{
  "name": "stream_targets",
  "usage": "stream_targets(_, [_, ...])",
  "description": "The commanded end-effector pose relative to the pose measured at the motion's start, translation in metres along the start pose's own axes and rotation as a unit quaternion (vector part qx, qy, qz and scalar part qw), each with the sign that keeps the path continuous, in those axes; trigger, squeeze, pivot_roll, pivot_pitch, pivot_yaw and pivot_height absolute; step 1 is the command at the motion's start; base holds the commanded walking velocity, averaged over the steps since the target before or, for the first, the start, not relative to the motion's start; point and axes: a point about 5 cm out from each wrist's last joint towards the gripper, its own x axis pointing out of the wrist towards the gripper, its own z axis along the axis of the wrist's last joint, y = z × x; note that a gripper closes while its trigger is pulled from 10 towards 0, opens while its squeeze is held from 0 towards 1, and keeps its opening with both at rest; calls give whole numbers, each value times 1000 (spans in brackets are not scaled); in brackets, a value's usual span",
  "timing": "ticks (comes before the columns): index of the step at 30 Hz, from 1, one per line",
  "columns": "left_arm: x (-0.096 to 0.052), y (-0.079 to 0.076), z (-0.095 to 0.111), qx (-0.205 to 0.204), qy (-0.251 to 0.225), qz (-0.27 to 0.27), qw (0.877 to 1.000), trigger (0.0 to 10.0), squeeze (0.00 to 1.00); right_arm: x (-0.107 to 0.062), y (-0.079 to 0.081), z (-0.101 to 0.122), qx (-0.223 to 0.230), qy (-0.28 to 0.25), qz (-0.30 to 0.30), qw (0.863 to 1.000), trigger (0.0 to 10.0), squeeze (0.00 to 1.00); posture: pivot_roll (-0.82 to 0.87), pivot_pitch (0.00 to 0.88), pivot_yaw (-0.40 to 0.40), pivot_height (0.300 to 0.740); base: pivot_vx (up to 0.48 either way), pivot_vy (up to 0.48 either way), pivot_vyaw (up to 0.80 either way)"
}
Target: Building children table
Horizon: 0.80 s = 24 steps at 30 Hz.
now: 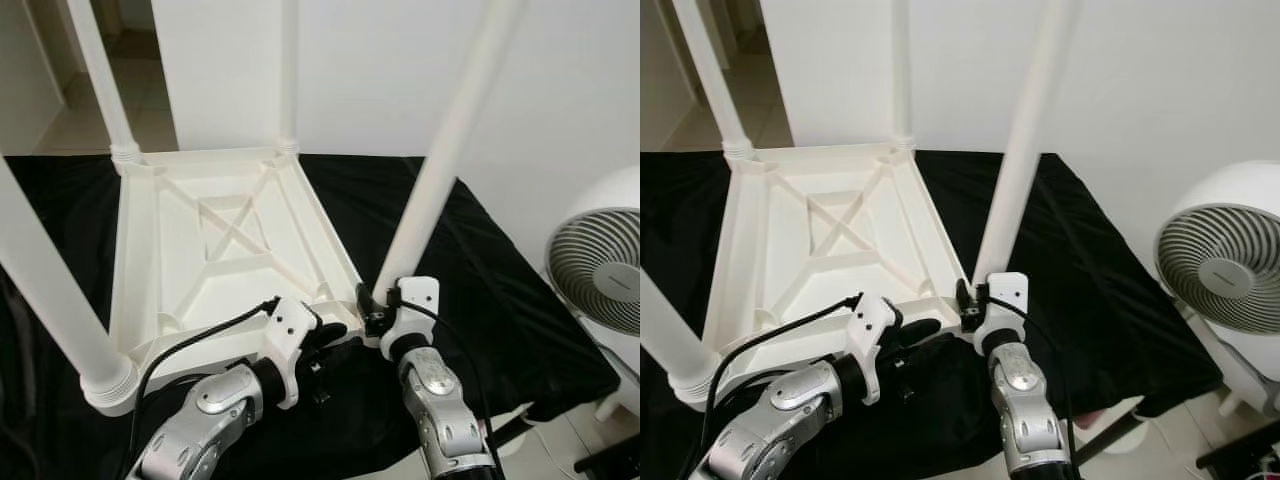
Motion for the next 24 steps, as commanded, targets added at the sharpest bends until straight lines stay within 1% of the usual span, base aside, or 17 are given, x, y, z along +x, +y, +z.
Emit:
stream_targets(1, [0, -4, -1, -1, 2, -19, 1000, 10000, 0, 4, -17, 2, 8, -9, -1, 1000, 10000, 1000, 13, 27, -63, 740, 0, 0, 0])
stream_targets(2, [0, -4, -1, -1, 3, -19, 1000, 10000, 0, 6, -23, 6, 9, -17, 7, 1000, 10000, 1000, 13, 27, -63, 740, 0, 0, 0])
stream_targets(3, [-1, -5, -1, -1, 3, -19, 1000, 10000, 0, 8, -25, 12, 33, -18, 77, 996, 10000, 549, 14, 25, -60, 740, 0, 0, 0])
stream_targets(5, [-1, -5, -1, -1, 3, -19, 1000, 10000, 0, 8, -25, 12, 33, -18, 77, 996, 10000, 549, 14, 25, -60, 740, 0, 0, 0])
stream_targets(6, [-1, -5, -1, -1, 3, -19, 1000, 10000, 0, 8, -24, 15, 51, -16, 126, 991, 10000, 549, 14, 23, -59, 740, 0, 0, 0])
stream_targets(7, [-1, -5, -2, -1, 4, -20, 1000, 10000, 0, 4, -22, 17, 40, -9, 205, 978, 10000, 0, 15, 20, -57, 740, 0, 0, 0])
stream_targets(8, [-1, -5, -2, -1, 4, -20, 1000, 10000, 0, 4, -22, 17, 40, -9, 205, 978, 10000, 0, 15, 20, -57, 740, 0, 0, 0])
stream_targets(9, [-1, -4, -2, 0, 5, -20, 1000, 10000, 0, 1, -21, 17, 29, -2, 255, 966, 10000, 0, 16, 17, -56, 740, 0, 0, 0])
stream_targets(11, [-1, -3, -1, 2, 5, -20, 1000, 10000, 0, -1, -25, 15, -10, 11, 303, 953, 10000, 0, 18, 12, -56, 740, 0, 0, 0])
stream_targets(14, [-1, -2, -1, 3, 5, -20, 1000, 10000, 0, 2, -28, 13, -28, 16, 320, 947, 10000, 0, 19, 10, -55, 740, 0, 0, 0])
stream_targets(15, [-1, -2, -1, 4, 5, -21, 1000, 10000, 0, 5, -30, 9, -40, 28, 344, 938, 10000, 0, 19, 9, -54, 740, 0, 0, 0])
stream_targets(17, [-1, -2, 0, 4, 5, -21, 1000, 10000, 0, 6, -31, 7, -44, 34, 352, 934, 10000, 0, 18, 8, -54, 740, 0, 0, 0])
stream_targets(18, [-1, -2, -1, 4, 6, -22, 1000, 10000, 0, 9, -31, 4, -46, 45, 365, 929, 10000, 0, 19, 8, -53, 740, 0, 0, 0])
stream_targets(19, [-1, -2, -1, 4, 6, -22, 1000, 10000, 0, 9, -31, 4, -46, 45, 365, 929, 10000, 0, 19, 8, -53, 740, 0, 0, 0])
stream_targets(20, [-1, -3, -1, 4, 6, -22, 1000, 10000, 0, 13, -32, 2, -46, 50, 365, 928, 8275, 0, 20, 7, -52, 740, 0, 0, 0])
stream_targets(21, [-1, -3, -1, 4, 5, -22, 1000, 10000, 0, 17, -32, -2, -55, 57, 363, 929, 39, 0, 26, 6, -54, 740, 0, 0, 0])
stream_targets(24, [-1, -2, 0, 5, 5, -21, 1000, 10000, 0, 22, -34, -5, -64, 63, 364, 927, 0, 0, 30, 7, -56, 740, 0, 0, 0])
